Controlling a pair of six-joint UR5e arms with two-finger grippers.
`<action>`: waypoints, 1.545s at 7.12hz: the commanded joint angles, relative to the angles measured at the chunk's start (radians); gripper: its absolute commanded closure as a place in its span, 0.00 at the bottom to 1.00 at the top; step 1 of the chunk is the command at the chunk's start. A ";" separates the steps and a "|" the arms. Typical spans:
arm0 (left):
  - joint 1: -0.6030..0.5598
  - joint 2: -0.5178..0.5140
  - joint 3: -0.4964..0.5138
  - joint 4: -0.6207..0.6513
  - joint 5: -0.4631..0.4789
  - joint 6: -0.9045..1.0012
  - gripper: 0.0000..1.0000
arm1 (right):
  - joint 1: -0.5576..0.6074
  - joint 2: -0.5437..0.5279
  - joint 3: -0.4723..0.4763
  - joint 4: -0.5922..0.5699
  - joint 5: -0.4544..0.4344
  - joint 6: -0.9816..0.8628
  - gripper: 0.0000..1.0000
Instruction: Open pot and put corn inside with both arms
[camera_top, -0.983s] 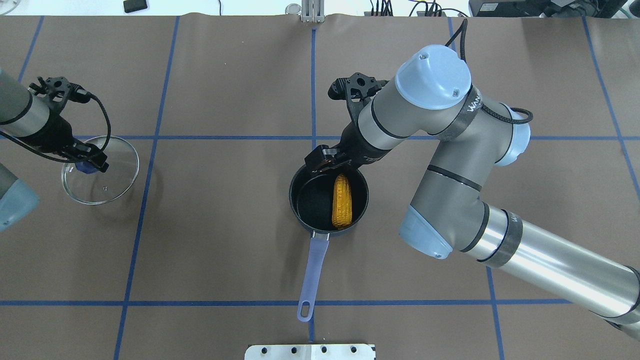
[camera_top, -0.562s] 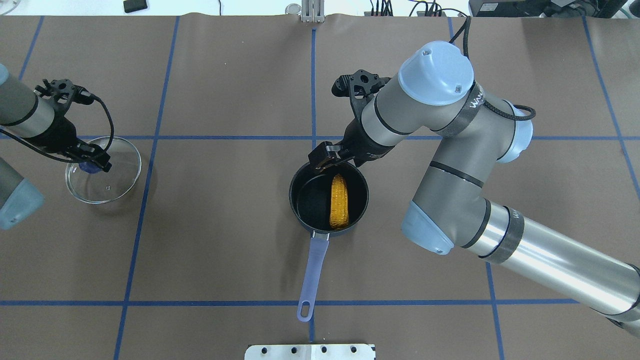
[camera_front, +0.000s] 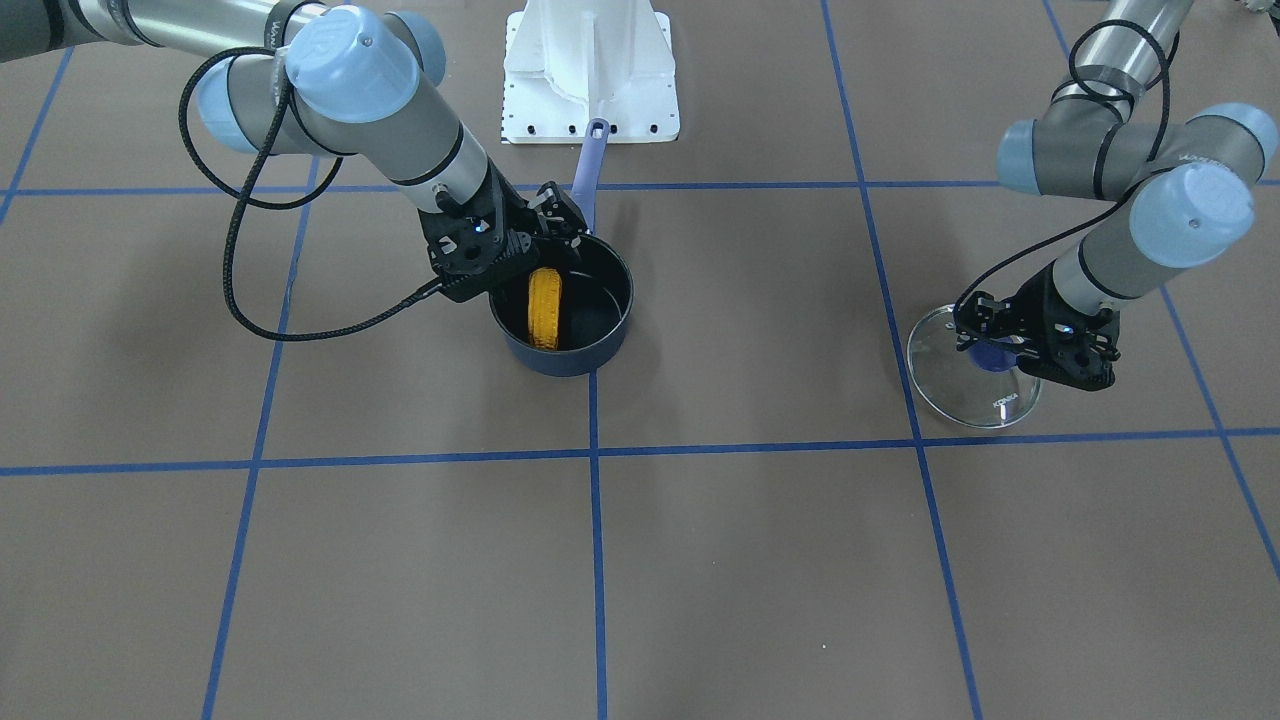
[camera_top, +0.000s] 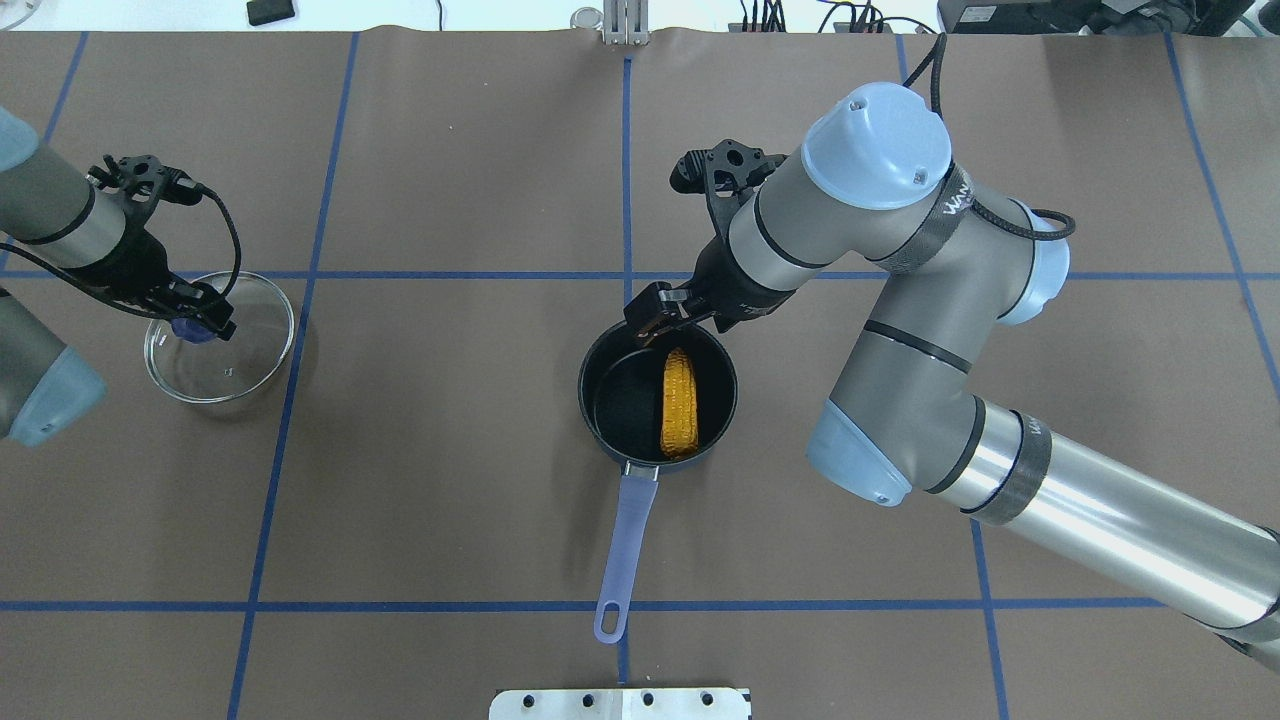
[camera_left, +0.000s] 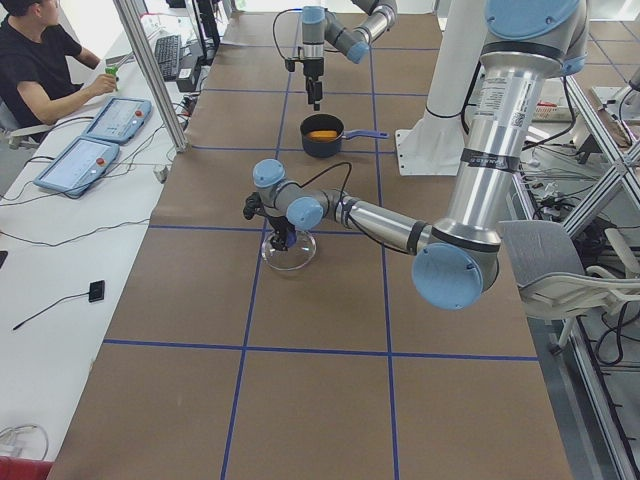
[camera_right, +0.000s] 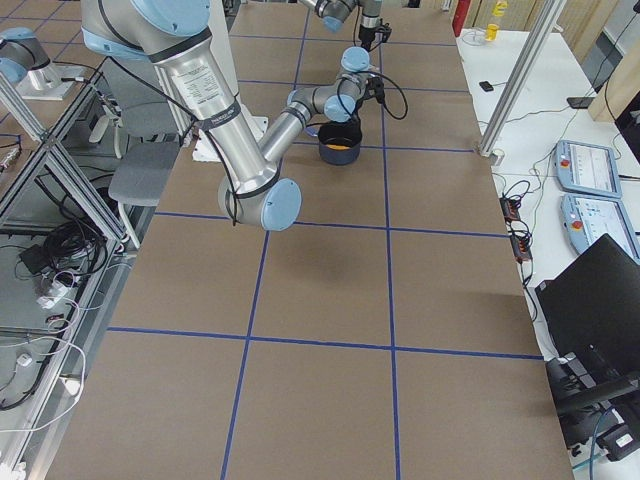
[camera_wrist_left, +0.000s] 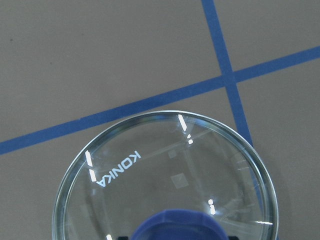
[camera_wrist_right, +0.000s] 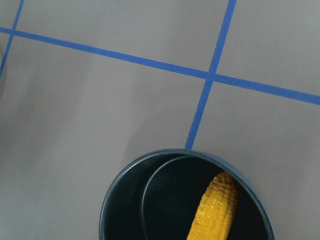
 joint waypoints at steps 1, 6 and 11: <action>0.000 -0.002 0.006 -0.003 -0.007 0.000 0.37 | 0.014 -0.001 -0.005 0.000 0.001 0.000 0.00; -0.026 -0.002 -0.020 -0.003 -0.007 0.003 0.02 | 0.115 -0.015 -0.028 -0.003 0.119 -0.003 0.00; -0.294 0.116 0.000 0.015 -0.034 0.287 0.00 | 0.271 -0.168 -0.019 0.003 0.058 -0.126 0.00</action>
